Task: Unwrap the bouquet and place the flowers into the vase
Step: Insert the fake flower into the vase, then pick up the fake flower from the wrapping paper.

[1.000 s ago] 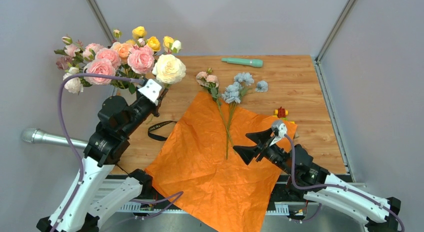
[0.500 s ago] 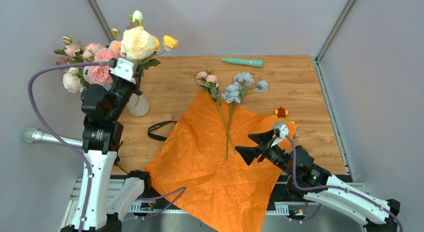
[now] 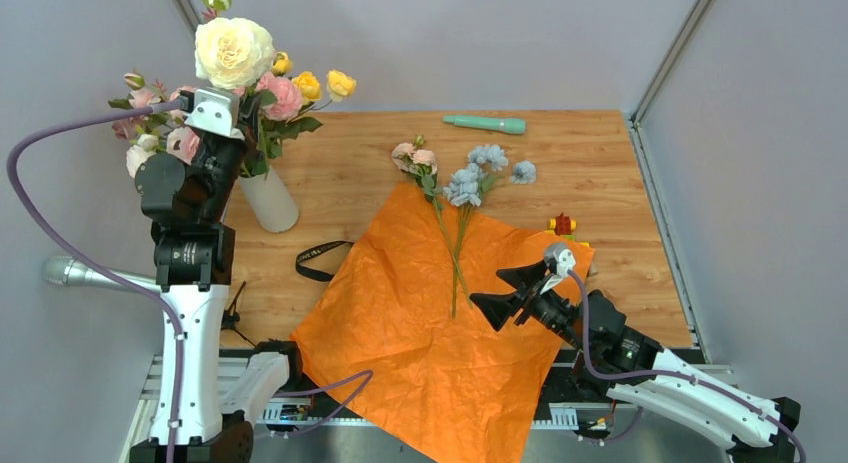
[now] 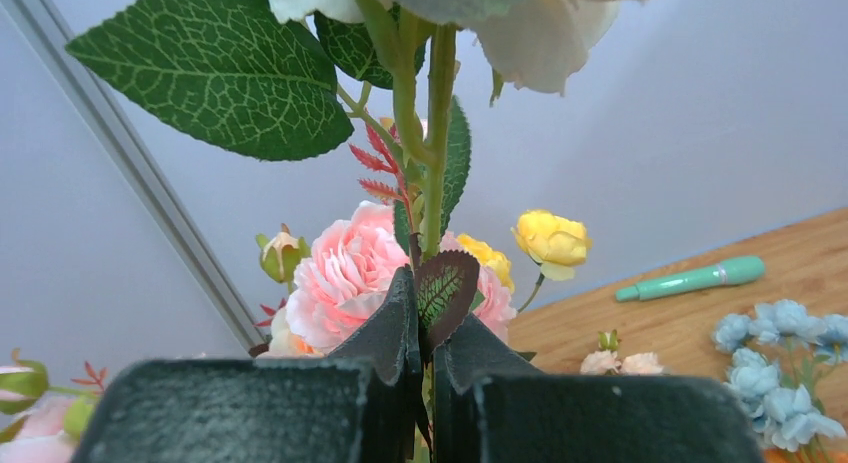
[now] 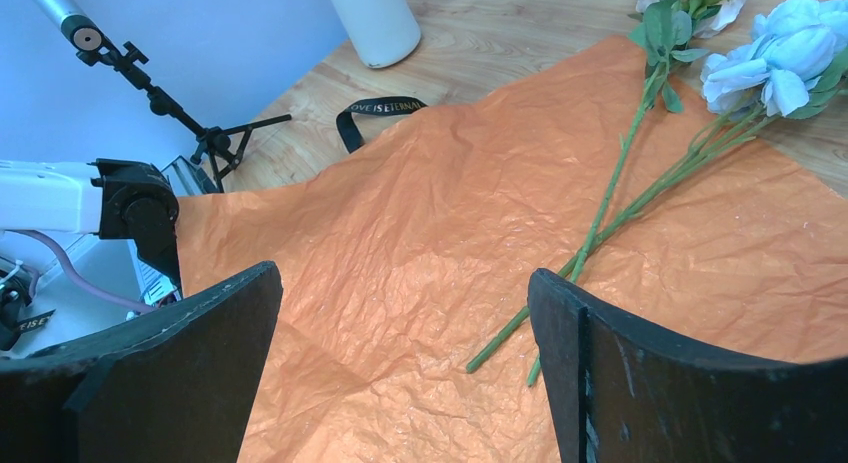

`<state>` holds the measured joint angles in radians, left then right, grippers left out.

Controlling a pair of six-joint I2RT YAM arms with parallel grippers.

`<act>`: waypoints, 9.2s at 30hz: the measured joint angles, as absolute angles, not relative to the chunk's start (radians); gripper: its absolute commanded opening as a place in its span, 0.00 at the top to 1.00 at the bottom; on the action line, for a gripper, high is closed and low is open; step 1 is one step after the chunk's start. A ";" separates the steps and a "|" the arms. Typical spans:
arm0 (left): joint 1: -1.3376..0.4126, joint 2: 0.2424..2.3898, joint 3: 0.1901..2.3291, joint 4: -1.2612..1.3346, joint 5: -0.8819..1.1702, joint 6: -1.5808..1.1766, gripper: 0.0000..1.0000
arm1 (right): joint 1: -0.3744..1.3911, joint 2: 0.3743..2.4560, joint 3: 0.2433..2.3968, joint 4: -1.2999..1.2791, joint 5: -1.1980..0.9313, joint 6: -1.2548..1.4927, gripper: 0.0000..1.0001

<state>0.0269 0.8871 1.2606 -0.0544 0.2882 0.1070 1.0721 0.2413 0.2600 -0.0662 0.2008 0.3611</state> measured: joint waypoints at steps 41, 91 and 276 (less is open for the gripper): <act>0.063 0.895 1.116 0.106 0.187 0.179 1.00 | 1.072 0.253 0.260 -0.064 0.196 0.361 0.06; 0.160 0.888 0.821 0.229 0.150 0.096 0.96 | 1.072 0.246 0.242 -0.051 0.181 0.364 0.06; -0.288 1.303 0.194 0.835 0.435 -1.062 0.07 | 0.861 1.182 0.550 0.145 -0.246 0.534 1.00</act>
